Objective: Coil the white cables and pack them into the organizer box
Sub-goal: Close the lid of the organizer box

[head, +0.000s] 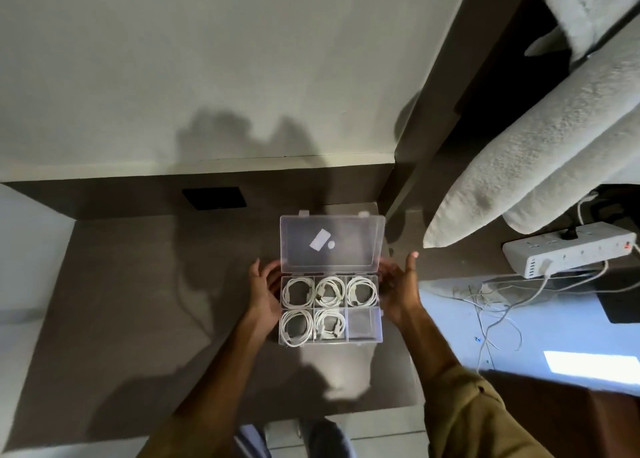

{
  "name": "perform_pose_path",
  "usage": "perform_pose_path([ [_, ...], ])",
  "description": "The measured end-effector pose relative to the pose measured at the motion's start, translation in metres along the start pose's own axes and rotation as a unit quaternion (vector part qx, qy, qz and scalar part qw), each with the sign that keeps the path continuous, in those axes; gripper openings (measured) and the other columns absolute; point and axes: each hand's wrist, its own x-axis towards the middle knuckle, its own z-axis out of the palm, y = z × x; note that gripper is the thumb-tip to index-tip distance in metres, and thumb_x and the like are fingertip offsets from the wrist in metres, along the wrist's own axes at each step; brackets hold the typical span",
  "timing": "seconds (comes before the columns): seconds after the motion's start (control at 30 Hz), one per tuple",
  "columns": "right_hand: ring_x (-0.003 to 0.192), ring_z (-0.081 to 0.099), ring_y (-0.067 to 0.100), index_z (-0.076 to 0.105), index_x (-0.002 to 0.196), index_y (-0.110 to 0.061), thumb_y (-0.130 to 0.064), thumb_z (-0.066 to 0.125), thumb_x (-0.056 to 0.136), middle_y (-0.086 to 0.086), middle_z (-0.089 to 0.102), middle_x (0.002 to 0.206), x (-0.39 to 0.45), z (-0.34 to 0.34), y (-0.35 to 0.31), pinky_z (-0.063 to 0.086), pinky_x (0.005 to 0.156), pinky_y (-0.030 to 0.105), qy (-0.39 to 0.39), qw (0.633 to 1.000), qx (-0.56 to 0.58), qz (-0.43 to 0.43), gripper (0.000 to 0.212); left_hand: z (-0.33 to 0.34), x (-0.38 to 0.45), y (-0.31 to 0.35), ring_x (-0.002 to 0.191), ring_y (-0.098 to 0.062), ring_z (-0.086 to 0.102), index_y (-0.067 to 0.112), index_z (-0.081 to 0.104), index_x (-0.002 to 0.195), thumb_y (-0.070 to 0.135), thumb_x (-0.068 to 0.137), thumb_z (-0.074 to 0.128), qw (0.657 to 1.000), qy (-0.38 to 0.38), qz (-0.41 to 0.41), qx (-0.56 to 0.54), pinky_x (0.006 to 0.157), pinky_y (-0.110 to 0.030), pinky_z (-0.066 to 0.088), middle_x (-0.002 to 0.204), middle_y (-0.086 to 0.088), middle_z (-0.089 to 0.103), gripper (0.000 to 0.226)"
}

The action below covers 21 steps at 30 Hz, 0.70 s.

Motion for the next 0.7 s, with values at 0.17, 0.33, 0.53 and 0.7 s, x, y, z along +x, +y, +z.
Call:
perform_pose_path([
  [0.17, 0.116, 0.069, 0.041, 0.077, 0.118, -0.008, -0.078, 0.039, 0.096, 0.021, 0.074, 0.126, -0.008, -0.012, -0.011, 0.05, 0.11, 0.06, -0.097, 0.961, -0.258, -0.032, 0.082, -0.021, 0.011, -0.001, 0.092, -0.022, 0.066, 0.026, 0.079, 0.067, 0.057, 0.094, 0.04, 0.903, -0.038, 0.192, 0.383, 0.098, -0.043, 0.049, 0.083, 0.001, 0.077, 0.057],
  [0.33, 0.148, 0.044, 0.03, 0.075, 0.121, -0.039, -0.061, 0.074, 0.084, 0.009, 0.053, 0.155, -0.022, -0.033, 0.011, 0.032, 0.124, 0.055, -0.099, 0.765, -0.586, -0.248, 0.043, -0.067, -0.004, -0.019, 0.148, -0.025, 0.029, 0.04, 0.065, 0.131, 0.071, 0.075, 0.051, 0.655, -0.111, 0.317, 0.676, 0.118, -0.04, 0.017, 0.155, -0.009, 0.039, 0.065],
  [0.53, 0.145, 0.042, 0.031, 0.028, 0.161, -0.037, -0.063, 0.075, 0.083, 0.01, 0.042, 0.159, -0.057, -0.057, 0.066, 0.042, 0.12, 0.048, -0.103, 0.74, -0.622, -0.233, 0.095, -0.104, -0.024, -0.06, 0.138, -0.005, 0.032, 0.034, 0.035, 0.154, 0.043, 0.086, 0.075, 0.722, -0.157, 0.318, 0.595, 0.115, -0.026, 0.031, 0.148, 0.001, 0.043, 0.079],
  [0.7, 0.145, 0.043, 0.033, 0.028, 0.162, -0.032, -0.045, 0.085, 0.083, 0.011, 0.039, 0.16, -0.062, -0.058, 0.073, 0.041, 0.12, 0.045, -0.091, 0.753, -0.608, -0.233, 0.098, -0.104, -0.035, -0.072, 0.132, -0.005, 0.044, 0.032, 0.037, 0.154, 0.022, 0.091, 0.074, 0.753, -0.146, 0.3, 0.567, 0.111, -0.021, 0.036, 0.142, 0.005, 0.046, 0.073],
])
